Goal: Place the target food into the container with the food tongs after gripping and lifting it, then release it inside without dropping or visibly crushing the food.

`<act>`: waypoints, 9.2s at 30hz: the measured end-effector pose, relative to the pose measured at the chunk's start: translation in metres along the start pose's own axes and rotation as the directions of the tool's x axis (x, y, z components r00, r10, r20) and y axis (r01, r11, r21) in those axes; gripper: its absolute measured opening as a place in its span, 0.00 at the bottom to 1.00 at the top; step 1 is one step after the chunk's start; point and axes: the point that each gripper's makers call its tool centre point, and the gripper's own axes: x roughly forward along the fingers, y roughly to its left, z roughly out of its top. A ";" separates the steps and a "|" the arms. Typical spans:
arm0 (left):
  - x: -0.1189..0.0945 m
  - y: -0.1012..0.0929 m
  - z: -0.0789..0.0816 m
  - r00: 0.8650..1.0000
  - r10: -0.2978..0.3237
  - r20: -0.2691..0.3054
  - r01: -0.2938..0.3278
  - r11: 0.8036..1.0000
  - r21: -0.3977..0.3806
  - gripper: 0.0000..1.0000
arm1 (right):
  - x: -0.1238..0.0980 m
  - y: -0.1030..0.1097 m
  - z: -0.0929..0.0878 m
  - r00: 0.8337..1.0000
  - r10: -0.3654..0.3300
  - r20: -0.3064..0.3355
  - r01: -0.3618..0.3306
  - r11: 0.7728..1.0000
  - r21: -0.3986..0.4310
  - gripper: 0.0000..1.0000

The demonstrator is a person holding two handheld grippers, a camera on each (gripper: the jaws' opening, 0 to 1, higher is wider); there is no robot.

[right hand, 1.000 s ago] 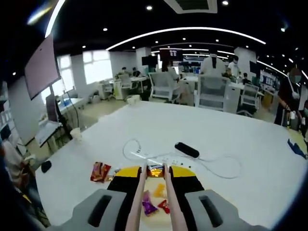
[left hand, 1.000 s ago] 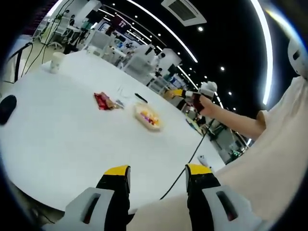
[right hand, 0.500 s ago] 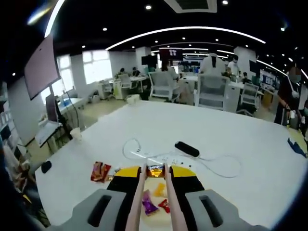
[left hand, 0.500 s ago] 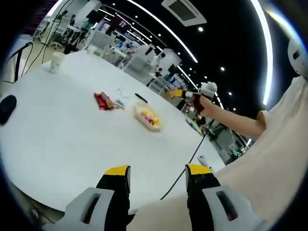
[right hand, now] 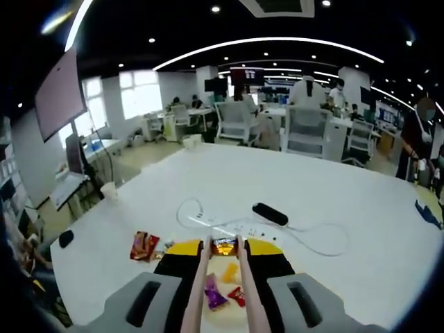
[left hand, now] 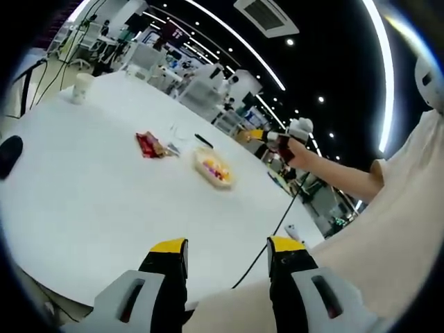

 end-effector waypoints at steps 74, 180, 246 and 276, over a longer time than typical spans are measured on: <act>-0.002 0.034 -0.023 0.994 0.068 -0.085 -0.078 0.989 -0.125 0.45 | 0.140 0.166 -0.084 0.925 0.249 -0.286 -0.290 0.951 -0.110 0.25; 0.003 0.037 -0.017 0.994 0.067 -0.083 -0.079 0.985 -0.151 0.45 | 0.167 0.168 -0.106 0.906 0.207 -0.368 -0.311 0.917 -0.250 0.20; -0.008 0.000 -0.005 0.999 0.036 -0.034 -0.035 0.999 0.013 0.44 | 0.063 0.170 -0.040 0.941 0.288 -0.180 -0.321 0.925 -0.202 0.19; 0.012 -0.021 0.009 0.999 -0.031 -0.041 0.035 0.994 0.102 0.42 | 0.009 0.138 -0.018 0.961 0.262 -0.088 -0.270 0.958 -0.093 0.19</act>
